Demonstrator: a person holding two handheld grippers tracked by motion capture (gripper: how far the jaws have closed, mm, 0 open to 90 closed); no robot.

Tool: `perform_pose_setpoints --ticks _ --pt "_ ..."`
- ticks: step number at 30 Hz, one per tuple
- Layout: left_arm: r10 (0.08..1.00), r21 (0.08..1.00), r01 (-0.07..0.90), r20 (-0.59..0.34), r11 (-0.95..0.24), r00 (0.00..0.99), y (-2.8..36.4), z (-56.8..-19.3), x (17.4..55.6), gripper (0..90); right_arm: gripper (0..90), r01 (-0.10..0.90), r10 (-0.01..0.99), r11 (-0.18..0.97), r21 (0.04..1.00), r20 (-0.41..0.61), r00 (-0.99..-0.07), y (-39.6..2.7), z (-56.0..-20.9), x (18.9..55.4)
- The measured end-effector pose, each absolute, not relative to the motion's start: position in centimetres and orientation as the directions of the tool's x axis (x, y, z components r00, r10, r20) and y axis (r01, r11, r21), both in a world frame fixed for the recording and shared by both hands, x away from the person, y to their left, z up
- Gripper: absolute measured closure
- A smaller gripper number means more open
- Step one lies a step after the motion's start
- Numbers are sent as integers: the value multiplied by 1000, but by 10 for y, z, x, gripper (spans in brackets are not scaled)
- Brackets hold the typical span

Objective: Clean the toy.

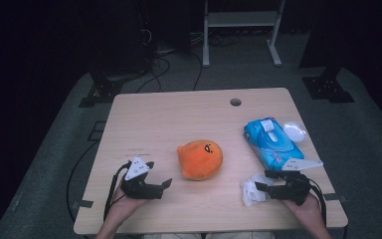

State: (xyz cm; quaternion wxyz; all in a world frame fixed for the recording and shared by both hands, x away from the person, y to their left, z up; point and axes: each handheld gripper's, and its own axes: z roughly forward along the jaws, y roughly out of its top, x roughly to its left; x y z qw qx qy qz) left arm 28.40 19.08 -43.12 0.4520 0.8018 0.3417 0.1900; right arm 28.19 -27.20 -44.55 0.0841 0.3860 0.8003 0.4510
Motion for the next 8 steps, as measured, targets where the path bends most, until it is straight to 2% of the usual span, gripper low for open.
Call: perform_pose_setpoints --ticks 8 --pt "734 861 356 29 -363 679 194 -439 278 107 316 523 693 284 804 205 -691 -274 -445 276"
